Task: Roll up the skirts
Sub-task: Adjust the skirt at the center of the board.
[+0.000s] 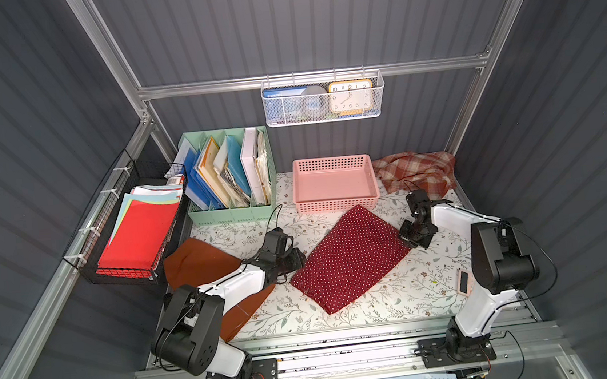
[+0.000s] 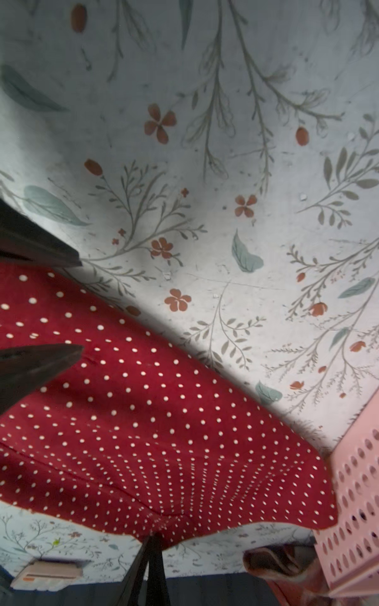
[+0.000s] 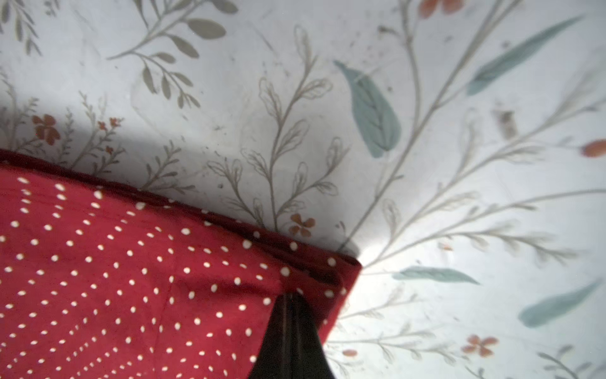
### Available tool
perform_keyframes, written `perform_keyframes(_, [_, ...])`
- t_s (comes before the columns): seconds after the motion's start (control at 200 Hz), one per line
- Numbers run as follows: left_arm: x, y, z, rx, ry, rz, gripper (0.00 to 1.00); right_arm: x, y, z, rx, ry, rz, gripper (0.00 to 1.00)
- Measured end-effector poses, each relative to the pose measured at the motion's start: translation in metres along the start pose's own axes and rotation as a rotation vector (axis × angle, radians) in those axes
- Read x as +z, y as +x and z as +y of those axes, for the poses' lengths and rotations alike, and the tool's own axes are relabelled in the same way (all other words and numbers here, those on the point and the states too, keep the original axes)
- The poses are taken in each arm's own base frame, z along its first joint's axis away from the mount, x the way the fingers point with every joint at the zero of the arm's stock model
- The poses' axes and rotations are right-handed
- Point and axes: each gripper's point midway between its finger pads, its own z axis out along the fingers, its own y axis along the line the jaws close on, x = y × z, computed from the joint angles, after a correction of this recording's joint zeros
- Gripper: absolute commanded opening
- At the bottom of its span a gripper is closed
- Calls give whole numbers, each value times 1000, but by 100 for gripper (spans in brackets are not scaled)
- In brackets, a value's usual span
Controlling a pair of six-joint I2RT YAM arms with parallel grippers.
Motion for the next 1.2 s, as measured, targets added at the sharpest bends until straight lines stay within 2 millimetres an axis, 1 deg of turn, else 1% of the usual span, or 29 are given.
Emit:
perform_keyframes(0.15, [2,12,8,1,-17,27,44,-20,3,-11,-5,-2,-67,0])
perform_keyframes(0.265, [3,27,21,-1,-50,64,51,-24,6,-15,-14,0,-85,0])
perform_keyframes(0.34, [0,26,23,8,-64,57,55,-26,10,-15,-32,6,-92,0])
perform_keyframes(0.415, [0,25,25,16,-76,52,55,-28,15,-8,-67,4,-101,0])
perform_keyframes(0.45, [0,25,25,18,-77,51,50,-28,17,-5,-80,2,-106,0])
perform_keyframes(0.505, [1,26,26,26,-79,54,36,-27,22,-3,-97,-1,-107,0])
perform_keyframes(0.605, [5,28,25,37,-68,64,15,-20,28,-11,-100,17,-96,0])
perform_keyframes(0.72, [7,33,22,35,-42,85,0,-14,33,-21,-88,42,-81,0])
perform_keyframes(0.765, [7,37,20,37,-25,96,0,-13,32,-24,-81,44,-81,0])
perform_keyframes(0.871, [6,55,8,51,19,126,0,-13,26,-27,-60,44,-88,0])
perform_keyframes(1.041, [-3,104,-22,82,113,199,0,-7,22,-32,-40,60,-77,0])
perform_keyframes(1.111, [-7,124,-33,82,153,230,0,-3,21,-31,-40,65,-65,0])
perform_keyframes(1.201, [-14,145,-44,86,187,269,0,4,18,-22,-40,50,-43,0])
